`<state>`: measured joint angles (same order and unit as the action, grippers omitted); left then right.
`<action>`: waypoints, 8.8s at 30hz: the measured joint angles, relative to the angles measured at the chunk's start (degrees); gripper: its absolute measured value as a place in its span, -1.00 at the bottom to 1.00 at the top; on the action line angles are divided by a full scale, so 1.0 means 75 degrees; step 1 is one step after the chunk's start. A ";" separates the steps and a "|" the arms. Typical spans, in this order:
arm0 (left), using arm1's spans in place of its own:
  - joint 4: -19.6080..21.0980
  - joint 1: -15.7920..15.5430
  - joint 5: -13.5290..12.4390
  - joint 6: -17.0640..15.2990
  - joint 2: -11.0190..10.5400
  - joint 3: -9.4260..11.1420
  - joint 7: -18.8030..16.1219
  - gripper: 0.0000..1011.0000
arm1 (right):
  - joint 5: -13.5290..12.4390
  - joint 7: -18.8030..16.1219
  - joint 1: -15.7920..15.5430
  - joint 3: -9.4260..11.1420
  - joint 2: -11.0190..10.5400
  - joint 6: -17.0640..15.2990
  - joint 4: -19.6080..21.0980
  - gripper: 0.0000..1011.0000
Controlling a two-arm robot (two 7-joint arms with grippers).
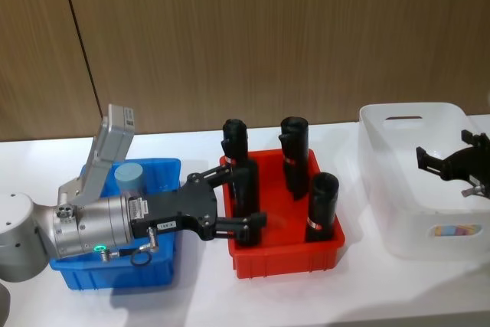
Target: Pick the cotton swabs from the blue box and place them into the white box.
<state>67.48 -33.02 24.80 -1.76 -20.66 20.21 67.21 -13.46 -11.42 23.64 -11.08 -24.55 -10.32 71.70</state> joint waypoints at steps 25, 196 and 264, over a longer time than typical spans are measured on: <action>0.0798 0.0602 -0.0412 0.0027 -0.0038 0.0179 -0.2066 0.99 | -0.0191 0.0473 -0.1523 -0.0115 0.0326 0.0520 0.1842 0.98; 0.3426 0.2590 -0.1776 0.0129 -0.0165 0.0775 -0.8877 0.99 | 0.0355 -0.1488 -0.0806 -0.0637 0.1564 -0.0156 0.1370 -0.09; 0.3426 0.2591 -0.1776 0.0129 -0.0165 0.0775 -0.8878 0.99 | 0.0530 0.0387 0.0563 0.0537 0.0974 0.0258 -0.0189 0.68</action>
<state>93.17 -13.59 11.48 -0.79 -21.89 26.02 0.62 -9.49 -8.52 27.87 -7.06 -17.25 -8.39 70.29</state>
